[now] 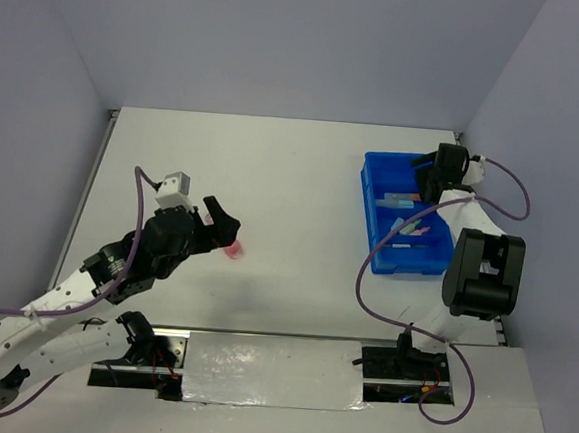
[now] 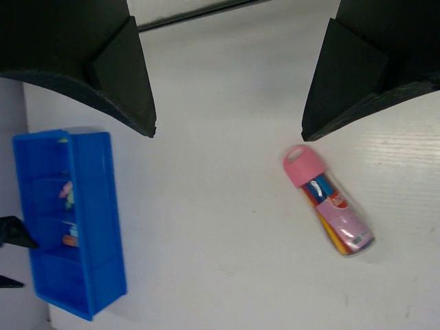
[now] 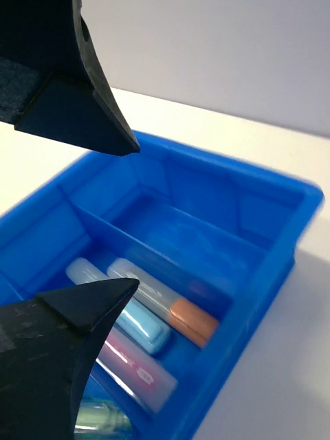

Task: Sort the stationery into containers
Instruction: Place the pen in the storage box, then pick up the stationery from the center of the board.

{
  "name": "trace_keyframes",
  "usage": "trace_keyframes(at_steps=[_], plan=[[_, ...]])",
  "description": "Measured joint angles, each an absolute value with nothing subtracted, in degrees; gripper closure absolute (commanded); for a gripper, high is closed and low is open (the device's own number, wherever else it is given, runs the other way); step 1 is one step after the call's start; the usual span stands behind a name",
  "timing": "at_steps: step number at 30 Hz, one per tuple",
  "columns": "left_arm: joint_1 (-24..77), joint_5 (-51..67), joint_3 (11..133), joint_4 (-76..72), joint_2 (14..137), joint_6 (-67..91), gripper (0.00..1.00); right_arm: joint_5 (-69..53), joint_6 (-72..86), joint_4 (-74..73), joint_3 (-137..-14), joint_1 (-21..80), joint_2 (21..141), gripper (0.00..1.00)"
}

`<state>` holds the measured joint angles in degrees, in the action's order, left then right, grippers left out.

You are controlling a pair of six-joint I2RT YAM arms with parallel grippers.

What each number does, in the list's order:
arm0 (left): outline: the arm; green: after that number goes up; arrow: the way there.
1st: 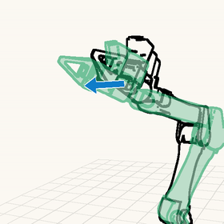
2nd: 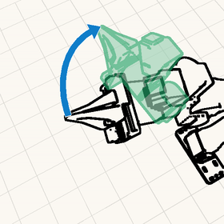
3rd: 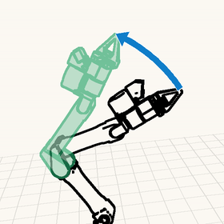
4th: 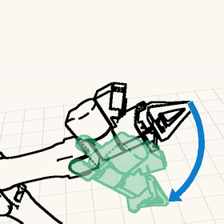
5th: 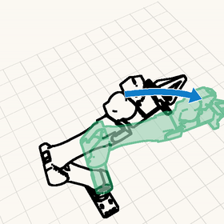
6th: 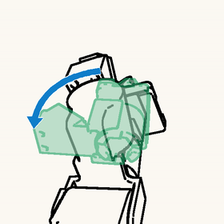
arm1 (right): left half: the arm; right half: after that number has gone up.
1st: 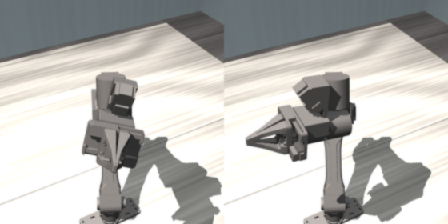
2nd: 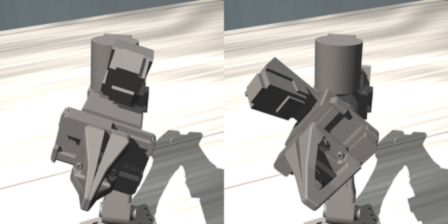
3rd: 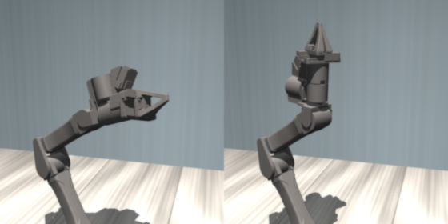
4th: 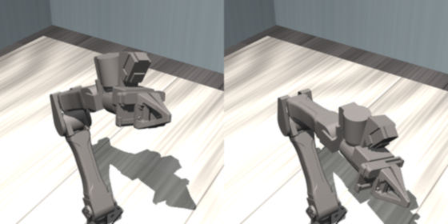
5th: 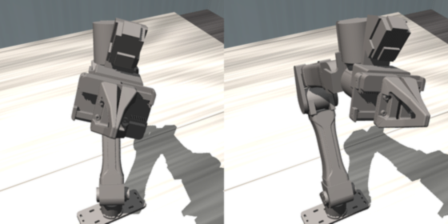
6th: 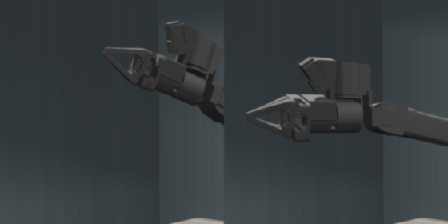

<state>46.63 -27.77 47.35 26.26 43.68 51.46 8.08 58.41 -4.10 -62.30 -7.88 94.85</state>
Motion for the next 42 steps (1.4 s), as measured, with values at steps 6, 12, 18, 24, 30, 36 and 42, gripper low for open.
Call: trace_keyframes(at_steps=[6, 12, 18, 24, 30, 36, 42], plan=[[41.25, -30.41, 47.22, 28.75, 50.87, 57.56, 0.01, 6.31, 49.04, -7.35, -64.45, -0.49, 85.6, 0.0], [32.23, -28.23, 47.9, 28.88, 67.83, 60.36, 0.01, 3.84, 37.74, -7.05, -62.19, 23.16, 69.82, 0.0], [31.44, -28.38, 53.43, 29.74, 80.86, 61.8, 0.01, 1.08, 34.74, -7.75, -48.93, 32.4, 59.99, 0.0], [30.96, -28.53, 56.42, 28.77, 86.32, 62.0, 0.01, 1.41, 32.95, -11.7, -44.23, 37.63, 59.92, 0.0], [30.02, -29.32, 58.65, 28.64, 92.38, 63.24, 0.07, 1.19, 32.73, -11.57, -42.35, 38.13, 58.67, 0.0], [28.58, -29.43, 59.11, 27.44, 99.59, 63.29, 0.49, 0.3, 32.95, -10.7, -39.68, 38.74, 56.6, 0.0], [28.16, -28.16, 58.04, 22.96, 99.09, 62.98, 1.0, -3.27, 32.58, -8.08, -36.14, 39.03, 55.18, 0.0]])
